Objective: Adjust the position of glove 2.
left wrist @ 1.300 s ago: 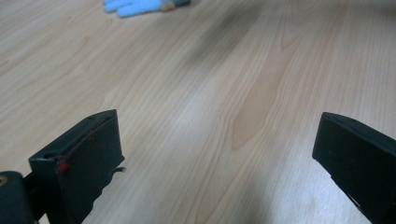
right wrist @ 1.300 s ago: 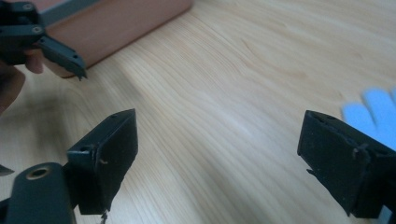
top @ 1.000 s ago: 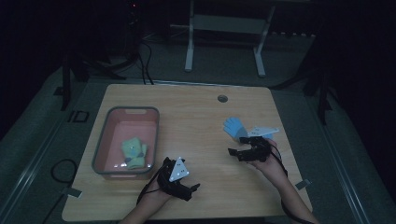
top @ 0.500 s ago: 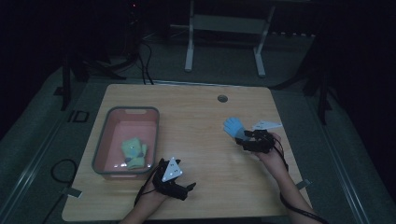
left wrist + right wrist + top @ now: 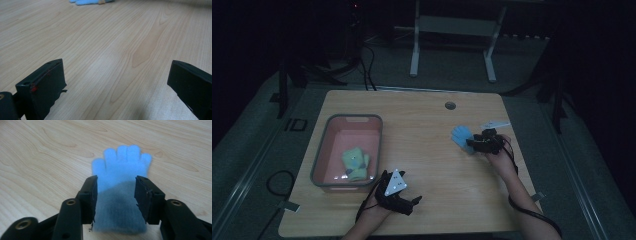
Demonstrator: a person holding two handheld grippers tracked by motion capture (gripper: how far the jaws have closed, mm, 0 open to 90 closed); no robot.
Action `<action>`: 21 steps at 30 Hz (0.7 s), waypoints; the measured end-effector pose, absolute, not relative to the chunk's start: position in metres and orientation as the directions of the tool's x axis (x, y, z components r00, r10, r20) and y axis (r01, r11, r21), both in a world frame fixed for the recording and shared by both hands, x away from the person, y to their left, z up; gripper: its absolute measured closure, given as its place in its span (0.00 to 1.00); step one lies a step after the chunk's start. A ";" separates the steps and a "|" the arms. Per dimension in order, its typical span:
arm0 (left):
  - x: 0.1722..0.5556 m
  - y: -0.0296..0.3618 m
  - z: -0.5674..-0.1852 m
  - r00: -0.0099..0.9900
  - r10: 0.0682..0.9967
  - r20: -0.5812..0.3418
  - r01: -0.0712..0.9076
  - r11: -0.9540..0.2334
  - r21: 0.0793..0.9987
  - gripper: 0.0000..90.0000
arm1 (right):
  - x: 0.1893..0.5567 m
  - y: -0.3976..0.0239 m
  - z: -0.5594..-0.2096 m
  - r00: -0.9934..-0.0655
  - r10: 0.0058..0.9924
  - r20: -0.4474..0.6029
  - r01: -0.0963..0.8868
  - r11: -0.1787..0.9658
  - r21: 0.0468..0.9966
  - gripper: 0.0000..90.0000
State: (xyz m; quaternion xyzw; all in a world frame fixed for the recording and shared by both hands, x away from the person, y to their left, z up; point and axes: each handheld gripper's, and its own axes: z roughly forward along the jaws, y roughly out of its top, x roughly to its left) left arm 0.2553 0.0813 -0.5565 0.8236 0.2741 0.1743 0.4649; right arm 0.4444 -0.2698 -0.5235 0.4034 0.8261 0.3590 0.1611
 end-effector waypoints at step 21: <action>0.255 0.088 -0.555 0.809 0.587 0.014 0.240 -0.353 0.904 0.02 | 0.474 -0.255 -0.543 -0.650 0.760 -0.021 0.576 0.511 0.638 0.74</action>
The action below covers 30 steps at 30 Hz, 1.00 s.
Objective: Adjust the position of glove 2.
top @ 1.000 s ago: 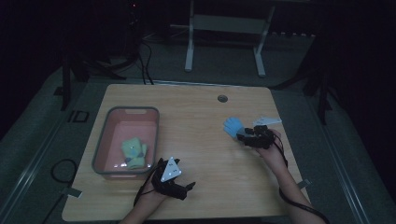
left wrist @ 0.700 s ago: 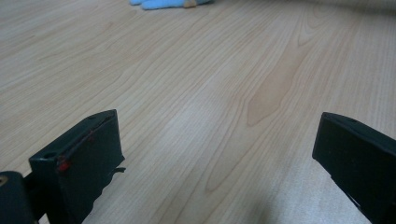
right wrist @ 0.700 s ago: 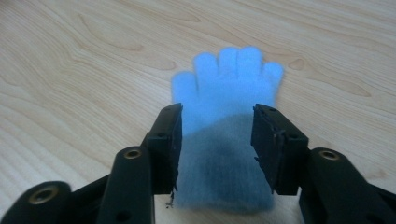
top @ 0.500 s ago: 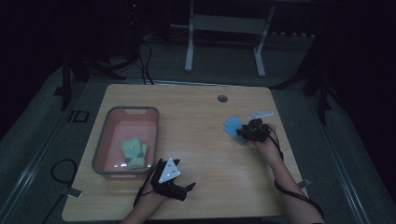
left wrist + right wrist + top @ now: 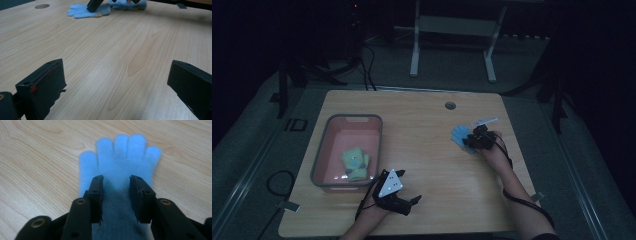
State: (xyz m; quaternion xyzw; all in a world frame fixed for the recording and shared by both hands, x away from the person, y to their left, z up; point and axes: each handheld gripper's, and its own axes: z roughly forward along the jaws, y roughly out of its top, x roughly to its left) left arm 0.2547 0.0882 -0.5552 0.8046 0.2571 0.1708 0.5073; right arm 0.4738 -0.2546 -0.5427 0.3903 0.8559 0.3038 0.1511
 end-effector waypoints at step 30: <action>0.257 0.075 -0.555 0.812 0.582 0.045 0.189 -0.336 0.923 0.02 | 0.347 -0.194 -0.480 -0.435 0.885 0.164 0.646 0.180 0.742 0.97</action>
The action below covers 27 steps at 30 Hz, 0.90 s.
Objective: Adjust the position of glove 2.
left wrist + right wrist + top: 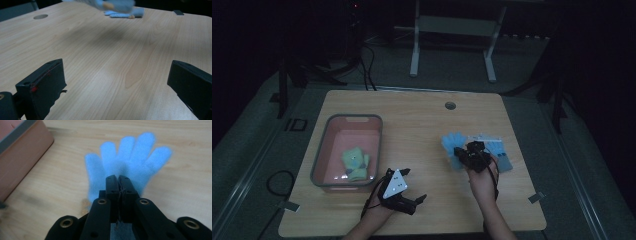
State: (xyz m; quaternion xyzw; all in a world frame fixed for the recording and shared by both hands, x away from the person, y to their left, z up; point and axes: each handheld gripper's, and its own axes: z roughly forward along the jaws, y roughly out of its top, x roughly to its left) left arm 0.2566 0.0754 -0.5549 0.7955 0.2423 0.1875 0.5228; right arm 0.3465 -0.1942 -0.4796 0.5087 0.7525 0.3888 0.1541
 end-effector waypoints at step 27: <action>0.262 0.073 -0.564 0.805 0.591 0.056 0.198 -0.357 0.913 0.02 | 0.320 -0.162 -0.547 -0.355 0.926 0.129 0.720 0.183 0.670 0.84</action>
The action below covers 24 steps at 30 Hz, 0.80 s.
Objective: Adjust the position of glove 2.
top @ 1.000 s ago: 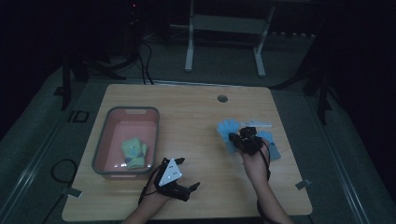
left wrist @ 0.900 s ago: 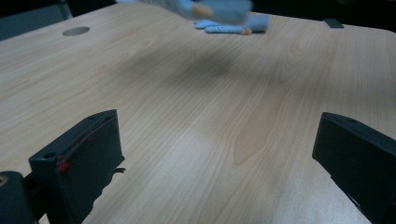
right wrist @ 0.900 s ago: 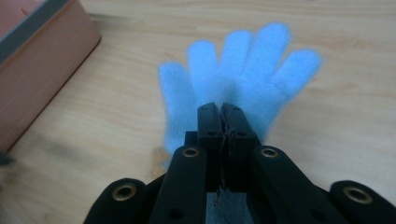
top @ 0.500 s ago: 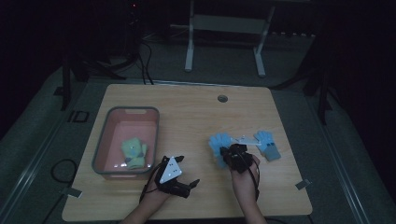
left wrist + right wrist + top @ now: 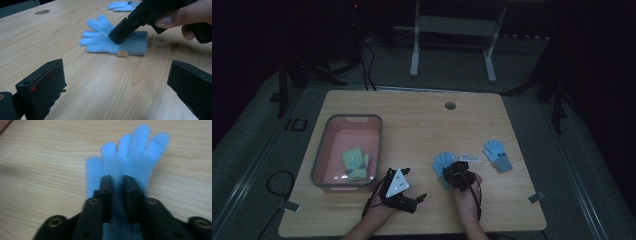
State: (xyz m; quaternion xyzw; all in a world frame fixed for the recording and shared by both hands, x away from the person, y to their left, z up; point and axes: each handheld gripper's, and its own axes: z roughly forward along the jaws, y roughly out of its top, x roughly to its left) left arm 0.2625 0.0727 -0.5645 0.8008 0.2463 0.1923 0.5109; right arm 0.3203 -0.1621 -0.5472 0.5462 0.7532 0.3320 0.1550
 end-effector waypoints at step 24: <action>0.262 0.074 -0.565 0.804 0.593 0.046 0.205 -0.350 0.914 0.02 | 0.345 -0.186 -0.543 -0.735 0.678 -0.010 0.482 0.532 0.696 0.75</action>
